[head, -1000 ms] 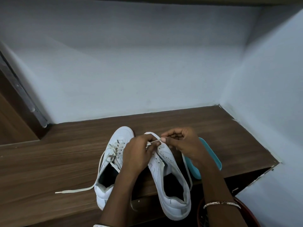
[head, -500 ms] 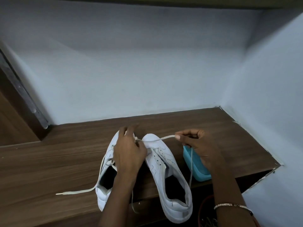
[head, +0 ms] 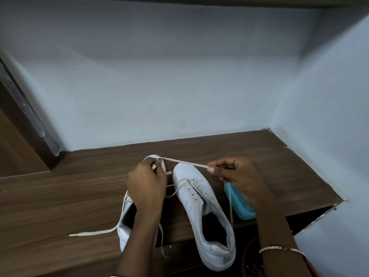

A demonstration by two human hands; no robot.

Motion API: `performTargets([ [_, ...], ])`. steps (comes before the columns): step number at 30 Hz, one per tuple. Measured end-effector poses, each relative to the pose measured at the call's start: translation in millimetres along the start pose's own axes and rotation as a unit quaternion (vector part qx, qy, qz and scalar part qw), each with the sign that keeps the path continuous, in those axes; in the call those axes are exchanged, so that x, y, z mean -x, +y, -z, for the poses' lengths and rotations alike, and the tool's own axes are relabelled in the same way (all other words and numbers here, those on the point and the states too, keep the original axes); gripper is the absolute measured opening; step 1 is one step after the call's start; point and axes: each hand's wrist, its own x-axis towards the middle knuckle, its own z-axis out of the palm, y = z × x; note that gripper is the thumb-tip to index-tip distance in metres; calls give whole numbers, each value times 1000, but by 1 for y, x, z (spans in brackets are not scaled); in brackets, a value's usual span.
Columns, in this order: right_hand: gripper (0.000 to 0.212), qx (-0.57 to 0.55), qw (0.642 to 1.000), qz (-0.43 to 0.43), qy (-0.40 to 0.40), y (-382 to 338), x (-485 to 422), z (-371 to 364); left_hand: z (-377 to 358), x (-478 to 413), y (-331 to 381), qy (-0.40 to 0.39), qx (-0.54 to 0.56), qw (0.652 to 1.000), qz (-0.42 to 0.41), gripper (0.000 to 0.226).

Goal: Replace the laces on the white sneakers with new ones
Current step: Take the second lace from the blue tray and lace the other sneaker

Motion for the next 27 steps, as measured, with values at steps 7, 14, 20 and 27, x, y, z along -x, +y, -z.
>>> performTargets([
  [7, 19, -10, 998, 0, 67, 7, -2, 18, 4, 1, 1, -6, -31, 997, 75, 16],
  [14, 18, -19, 1000, 22, 7, 1, -2, -12, -1, 9, 17, -163, 58, 964, -201, 41],
  [20, 18, 11, 999, 15, -34, 3, -5, -17, -12, 9, 9, -207, 45, 964, -163, 15],
  [27, 16, -12, 999, 3, 34, 8, -4, 5, -5, -1, -1, -55, -14, 997, -47, 14],
])
